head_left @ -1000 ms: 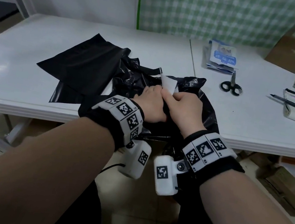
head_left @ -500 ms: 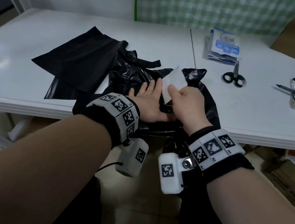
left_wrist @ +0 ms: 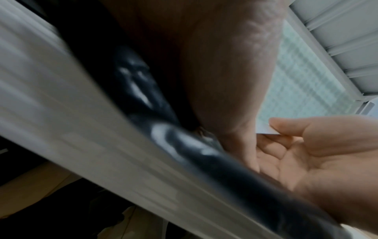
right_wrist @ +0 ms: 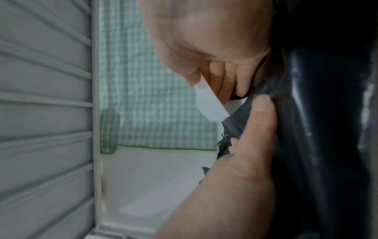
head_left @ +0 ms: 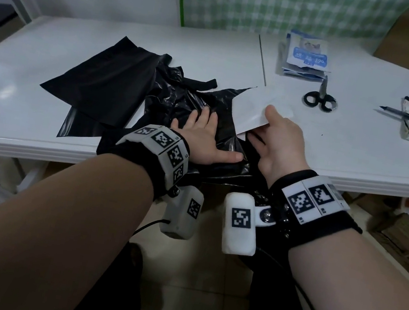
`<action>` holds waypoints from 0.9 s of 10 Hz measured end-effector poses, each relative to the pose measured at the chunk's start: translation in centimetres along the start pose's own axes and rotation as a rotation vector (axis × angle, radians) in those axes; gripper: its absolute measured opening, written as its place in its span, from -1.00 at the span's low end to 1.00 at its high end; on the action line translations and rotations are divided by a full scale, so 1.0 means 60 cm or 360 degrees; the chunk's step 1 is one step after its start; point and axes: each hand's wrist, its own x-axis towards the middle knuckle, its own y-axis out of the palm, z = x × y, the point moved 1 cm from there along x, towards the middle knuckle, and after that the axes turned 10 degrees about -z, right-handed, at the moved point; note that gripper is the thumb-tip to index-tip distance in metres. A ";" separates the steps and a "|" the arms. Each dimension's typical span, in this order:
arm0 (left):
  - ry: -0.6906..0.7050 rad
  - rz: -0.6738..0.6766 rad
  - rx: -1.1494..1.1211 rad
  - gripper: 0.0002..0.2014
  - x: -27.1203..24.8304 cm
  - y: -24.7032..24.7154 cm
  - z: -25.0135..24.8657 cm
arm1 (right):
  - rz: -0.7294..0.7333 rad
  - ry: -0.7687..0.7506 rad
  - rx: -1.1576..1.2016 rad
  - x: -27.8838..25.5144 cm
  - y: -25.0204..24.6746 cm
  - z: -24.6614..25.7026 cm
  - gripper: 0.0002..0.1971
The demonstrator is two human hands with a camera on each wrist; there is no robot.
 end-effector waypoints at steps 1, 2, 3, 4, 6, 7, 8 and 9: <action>-0.0007 0.0011 0.0016 0.13 -0.001 -0.002 0.000 | -0.0020 0.0075 0.0109 0.005 -0.010 0.003 -0.87; -0.0009 0.0013 0.0019 0.13 0.000 -0.001 0.000 | -0.0067 0.0106 0.0201 0.004 -0.013 0.005 -0.88; -0.0012 0.0014 0.0022 0.13 0.000 -0.001 0.000 | -0.0121 0.0141 0.0289 0.006 -0.015 0.006 -0.83; -0.0014 0.0018 0.0035 0.14 0.002 0.000 0.001 | -0.0159 0.0159 0.0348 0.006 -0.017 0.004 -0.86; -0.0017 0.0033 0.0048 0.14 0.003 -0.001 0.000 | -0.0280 0.0118 0.0431 0.018 -0.036 0.022 -0.78; -0.0018 0.0035 0.0068 0.15 0.004 -0.001 0.000 | -0.0269 0.0100 0.0400 0.023 -0.048 0.029 -0.71; -0.0016 0.0035 0.0063 0.15 0.005 0.000 0.000 | -0.0276 0.0106 0.0382 0.020 -0.051 0.029 -0.73; -0.0021 0.0024 0.0041 0.15 0.005 0.001 0.001 | -0.0352 0.0108 0.0398 0.015 -0.052 0.036 -0.75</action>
